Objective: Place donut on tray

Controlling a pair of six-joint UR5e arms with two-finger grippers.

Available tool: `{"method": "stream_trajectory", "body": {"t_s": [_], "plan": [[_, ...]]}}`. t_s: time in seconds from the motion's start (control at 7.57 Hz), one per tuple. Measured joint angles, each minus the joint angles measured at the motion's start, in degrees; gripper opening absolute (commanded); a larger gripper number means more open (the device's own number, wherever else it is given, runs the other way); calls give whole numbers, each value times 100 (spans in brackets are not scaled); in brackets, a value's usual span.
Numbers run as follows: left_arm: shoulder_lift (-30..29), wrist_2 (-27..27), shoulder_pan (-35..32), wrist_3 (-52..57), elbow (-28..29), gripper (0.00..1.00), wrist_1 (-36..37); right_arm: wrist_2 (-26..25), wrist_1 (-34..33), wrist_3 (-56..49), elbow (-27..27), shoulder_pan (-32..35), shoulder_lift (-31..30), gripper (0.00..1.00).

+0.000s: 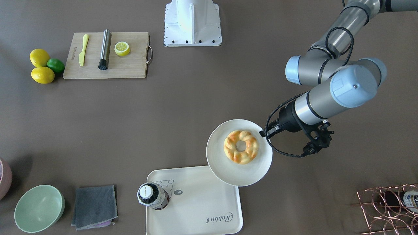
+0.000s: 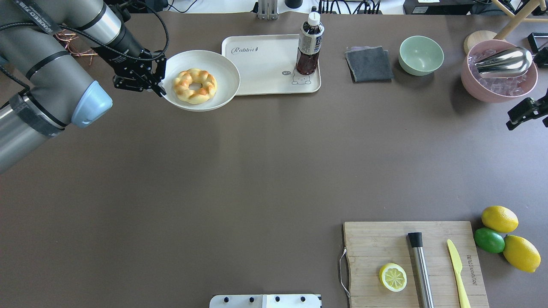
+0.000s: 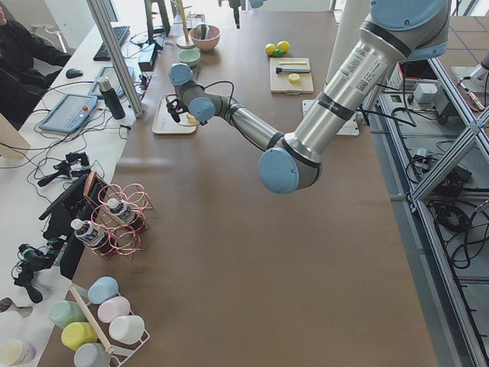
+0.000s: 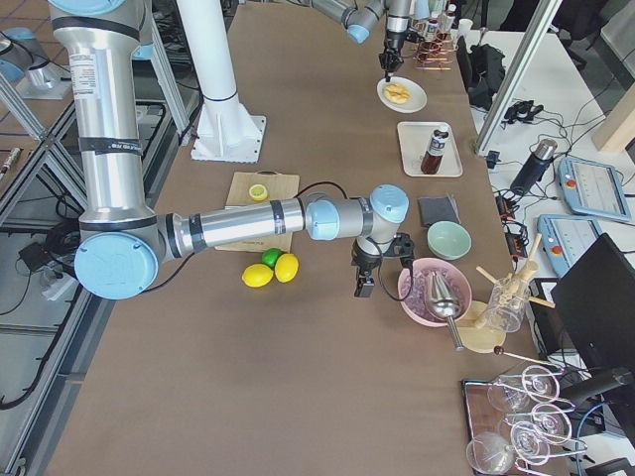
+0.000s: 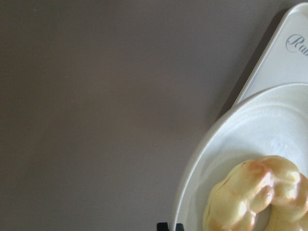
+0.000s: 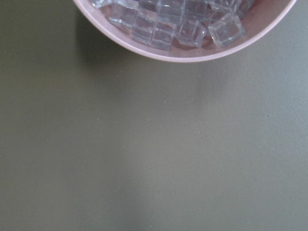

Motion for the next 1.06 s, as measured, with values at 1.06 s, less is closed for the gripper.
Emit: {"method": "stream_trajectory", "body": {"t_s": [1.06], "plan": [[-1260, 2399, 1000, -2553, 1844, 0, -1719, 66, -30, -1889, -465, 1200, -431, 100]]}}
